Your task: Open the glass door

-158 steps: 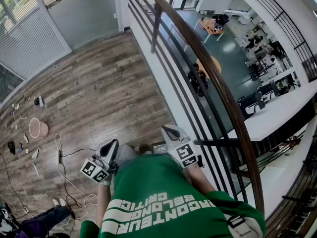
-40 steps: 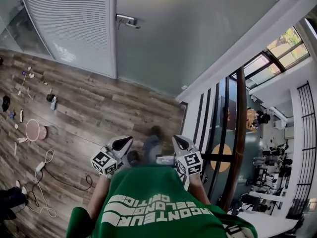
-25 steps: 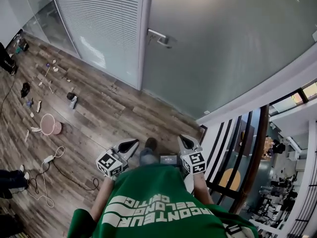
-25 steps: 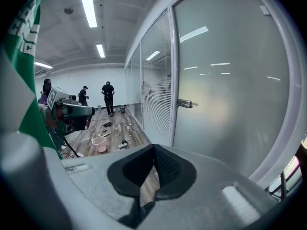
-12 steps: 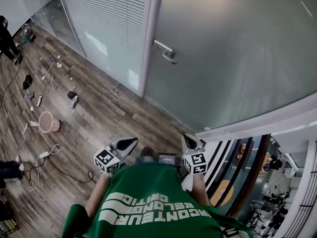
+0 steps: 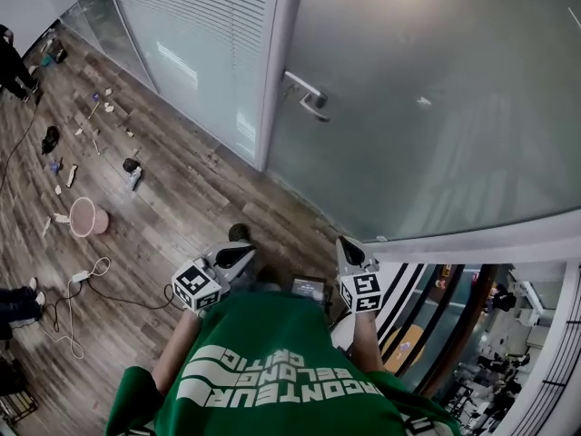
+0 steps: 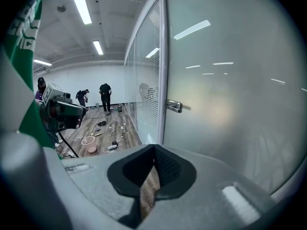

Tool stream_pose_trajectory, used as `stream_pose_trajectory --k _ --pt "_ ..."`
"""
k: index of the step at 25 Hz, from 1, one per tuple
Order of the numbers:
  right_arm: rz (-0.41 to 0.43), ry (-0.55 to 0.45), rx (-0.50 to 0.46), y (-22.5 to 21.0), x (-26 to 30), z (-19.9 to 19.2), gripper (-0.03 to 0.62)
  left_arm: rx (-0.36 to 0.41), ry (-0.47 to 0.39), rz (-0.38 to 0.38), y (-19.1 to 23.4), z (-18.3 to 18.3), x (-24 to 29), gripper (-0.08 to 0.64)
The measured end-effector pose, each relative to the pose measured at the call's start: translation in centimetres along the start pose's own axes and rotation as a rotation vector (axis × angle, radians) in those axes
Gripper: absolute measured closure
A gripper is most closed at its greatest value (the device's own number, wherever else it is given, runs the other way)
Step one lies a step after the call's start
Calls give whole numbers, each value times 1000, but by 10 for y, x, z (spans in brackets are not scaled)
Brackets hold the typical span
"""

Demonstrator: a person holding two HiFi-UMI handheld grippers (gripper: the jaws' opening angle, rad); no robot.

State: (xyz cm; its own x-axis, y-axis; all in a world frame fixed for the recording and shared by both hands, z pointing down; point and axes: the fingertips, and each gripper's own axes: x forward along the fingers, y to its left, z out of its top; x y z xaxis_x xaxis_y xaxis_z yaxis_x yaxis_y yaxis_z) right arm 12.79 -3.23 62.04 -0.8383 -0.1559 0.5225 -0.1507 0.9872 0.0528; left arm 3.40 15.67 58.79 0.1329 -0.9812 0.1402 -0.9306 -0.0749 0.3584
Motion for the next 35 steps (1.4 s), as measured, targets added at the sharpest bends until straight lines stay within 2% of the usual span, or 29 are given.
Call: stream_pose_trajectory --k 6,14,22,29,35 --pt "-43 -4 9 -26 30 19 600 7 3 -64 38 22 37 546" --pt "-82 -8 -7 -73 81 73 600 35 -25 -113 105 71 85 545" --pt "-58 33 -56 -79 129 107 600 -21 -41 -67 160 84 93 546" --pt "-61 78 -173 -84 161 148 600 -5 -51 -58 201 102 88 545" --pt "-39 87 -203 -85 183 167 580 0 -80 -9 231 118 74 546"
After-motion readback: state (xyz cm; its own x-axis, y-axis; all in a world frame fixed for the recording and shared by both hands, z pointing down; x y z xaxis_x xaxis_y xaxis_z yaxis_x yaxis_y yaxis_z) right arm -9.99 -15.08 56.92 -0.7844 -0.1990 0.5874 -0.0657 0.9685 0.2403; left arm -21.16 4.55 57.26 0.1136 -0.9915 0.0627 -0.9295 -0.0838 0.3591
